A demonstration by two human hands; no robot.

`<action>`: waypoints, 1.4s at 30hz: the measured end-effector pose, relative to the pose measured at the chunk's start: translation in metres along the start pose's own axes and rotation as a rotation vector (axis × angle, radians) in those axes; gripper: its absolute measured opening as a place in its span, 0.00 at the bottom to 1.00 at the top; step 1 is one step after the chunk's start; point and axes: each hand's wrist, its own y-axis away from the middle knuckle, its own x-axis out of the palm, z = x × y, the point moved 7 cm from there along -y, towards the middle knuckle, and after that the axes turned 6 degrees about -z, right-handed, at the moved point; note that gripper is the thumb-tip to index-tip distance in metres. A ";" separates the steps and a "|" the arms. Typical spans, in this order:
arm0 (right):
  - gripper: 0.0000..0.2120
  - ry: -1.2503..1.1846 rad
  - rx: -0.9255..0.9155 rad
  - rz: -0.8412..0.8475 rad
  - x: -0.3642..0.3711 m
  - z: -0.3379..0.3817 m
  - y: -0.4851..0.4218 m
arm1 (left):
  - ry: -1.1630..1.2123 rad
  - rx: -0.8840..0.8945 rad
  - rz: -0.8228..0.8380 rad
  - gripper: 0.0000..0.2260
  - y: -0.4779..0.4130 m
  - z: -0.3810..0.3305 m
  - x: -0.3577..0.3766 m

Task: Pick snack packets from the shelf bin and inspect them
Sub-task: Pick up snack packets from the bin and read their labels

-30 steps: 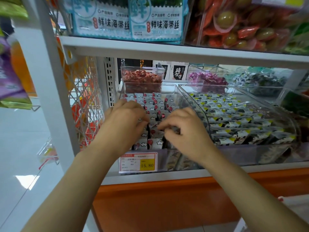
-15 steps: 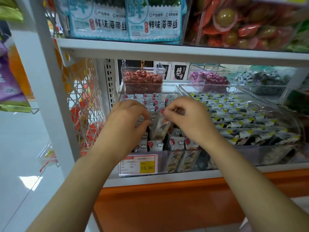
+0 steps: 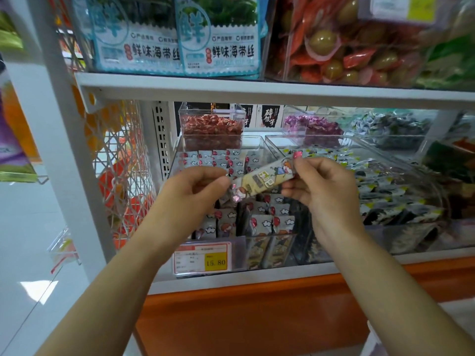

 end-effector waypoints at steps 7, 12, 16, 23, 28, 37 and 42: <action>0.05 -0.230 0.224 0.084 0.008 -0.016 0.007 | 0.086 -0.102 0.003 0.06 0.000 0.010 0.000; 0.08 -0.266 0.247 0.161 0.010 -0.018 0.006 | 0.332 -0.217 0.022 0.09 0.001 0.016 -0.001; 0.10 -0.232 0.226 0.169 0.009 -0.018 0.006 | 0.596 -0.291 0.099 0.10 0.002 0.014 0.004; 0.13 -0.093 0.180 0.189 0.007 -0.019 0.005 | 0.314 -0.097 0.144 0.04 0.002 0.007 -0.001; 0.07 0.042 0.050 0.201 0.007 -0.016 0.004 | 0.244 -0.114 0.134 0.23 0.003 0.011 0.001; 0.06 0.162 -0.025 0.183 0.007 -0.011 0.005 | 0.112 -0.023 0.149 0.15 0.008 0.000 0.003; 0.10 0.389 -0.258 0.132 0.007 0.002 0.007 | 0.067 -0.022 0.154 0.11 0.007 0.001 0.008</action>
